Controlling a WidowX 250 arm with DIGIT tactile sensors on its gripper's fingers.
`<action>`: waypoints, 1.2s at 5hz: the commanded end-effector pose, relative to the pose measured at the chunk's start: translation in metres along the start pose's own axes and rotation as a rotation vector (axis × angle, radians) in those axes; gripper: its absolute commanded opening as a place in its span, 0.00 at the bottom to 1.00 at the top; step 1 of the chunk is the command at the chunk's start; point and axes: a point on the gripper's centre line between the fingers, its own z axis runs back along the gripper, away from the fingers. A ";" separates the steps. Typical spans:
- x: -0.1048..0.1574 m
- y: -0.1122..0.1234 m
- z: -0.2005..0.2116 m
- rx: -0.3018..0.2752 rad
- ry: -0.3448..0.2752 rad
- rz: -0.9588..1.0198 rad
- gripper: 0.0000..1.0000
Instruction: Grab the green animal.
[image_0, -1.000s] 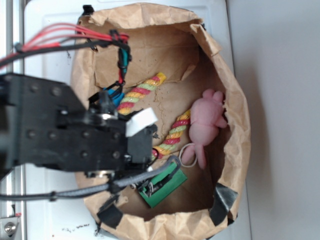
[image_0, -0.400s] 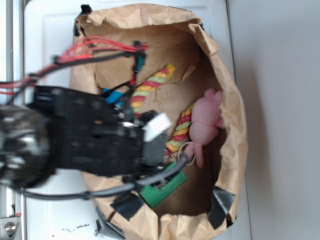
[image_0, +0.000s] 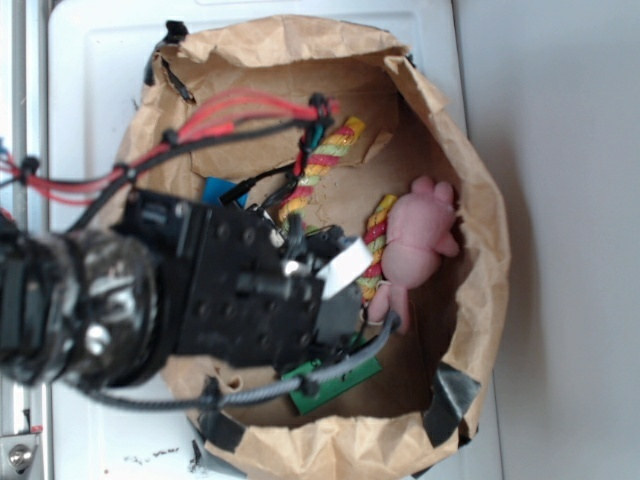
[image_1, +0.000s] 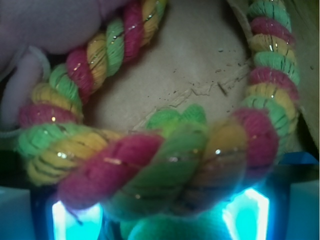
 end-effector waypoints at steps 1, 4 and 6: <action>0.010 -0.007 0.011 -0.042 -0.035 0.003 0.00; 0.001 0.013 0.059 -0.132 0.037 0.003 0.00; 0.031 0.007 0.086 -0.187 0.076 -0.009 0.00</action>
